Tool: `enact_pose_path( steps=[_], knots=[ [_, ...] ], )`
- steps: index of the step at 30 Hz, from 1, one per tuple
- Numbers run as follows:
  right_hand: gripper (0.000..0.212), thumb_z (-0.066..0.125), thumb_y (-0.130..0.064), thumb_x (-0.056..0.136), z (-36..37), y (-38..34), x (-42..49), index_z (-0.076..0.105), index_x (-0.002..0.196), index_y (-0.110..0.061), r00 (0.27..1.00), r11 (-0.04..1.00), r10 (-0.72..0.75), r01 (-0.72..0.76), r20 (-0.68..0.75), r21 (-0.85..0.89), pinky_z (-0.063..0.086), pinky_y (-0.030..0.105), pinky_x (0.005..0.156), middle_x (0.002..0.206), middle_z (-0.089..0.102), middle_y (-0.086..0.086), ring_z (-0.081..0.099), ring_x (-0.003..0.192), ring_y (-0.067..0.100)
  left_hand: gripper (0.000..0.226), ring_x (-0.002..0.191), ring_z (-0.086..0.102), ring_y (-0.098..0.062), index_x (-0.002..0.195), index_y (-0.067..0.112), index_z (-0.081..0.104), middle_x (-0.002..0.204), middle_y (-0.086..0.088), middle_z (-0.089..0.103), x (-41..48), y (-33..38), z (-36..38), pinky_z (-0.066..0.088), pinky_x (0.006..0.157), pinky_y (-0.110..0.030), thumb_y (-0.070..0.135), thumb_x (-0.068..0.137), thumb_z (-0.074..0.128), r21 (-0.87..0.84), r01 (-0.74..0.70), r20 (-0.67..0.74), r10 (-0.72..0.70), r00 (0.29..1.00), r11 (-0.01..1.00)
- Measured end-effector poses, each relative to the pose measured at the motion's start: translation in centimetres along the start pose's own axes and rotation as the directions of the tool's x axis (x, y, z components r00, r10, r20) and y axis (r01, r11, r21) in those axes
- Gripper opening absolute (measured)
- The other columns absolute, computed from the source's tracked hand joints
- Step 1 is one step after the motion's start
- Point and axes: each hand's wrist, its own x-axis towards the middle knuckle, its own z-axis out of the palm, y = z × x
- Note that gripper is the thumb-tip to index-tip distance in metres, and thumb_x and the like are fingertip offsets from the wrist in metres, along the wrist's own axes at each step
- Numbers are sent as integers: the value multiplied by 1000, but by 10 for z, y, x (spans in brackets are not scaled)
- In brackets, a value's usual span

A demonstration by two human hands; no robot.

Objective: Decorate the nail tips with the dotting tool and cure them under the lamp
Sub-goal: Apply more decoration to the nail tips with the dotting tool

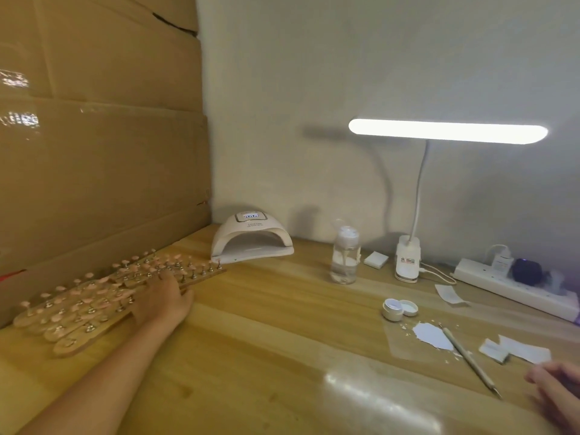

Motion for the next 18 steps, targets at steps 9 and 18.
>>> enact_pose_path(
  steps=[9,18],
  knots=[
    [18,68,-39,87,-26,-110,-64,65,70,-33,994,978,-110,109,6,-180,45,30,57,57,67,-18,65,63,10,26,85,57,-20,92,20,65,102,-4,68,-7,-11,-15,43,71,-34,42,84,74,-362,-107,109,156,982,926],
    [39,53,-65,87,-5,-144,-56,56,79,-27,992,930,-54,93,117,-356,45,29,61,79,63,-11,59,74,11,19,66,57,-2,90,31,72,87,15,72,-94,45,-42,43,59,-18,34,75,83,-617,-331,362,631,687,714]
  ],
)
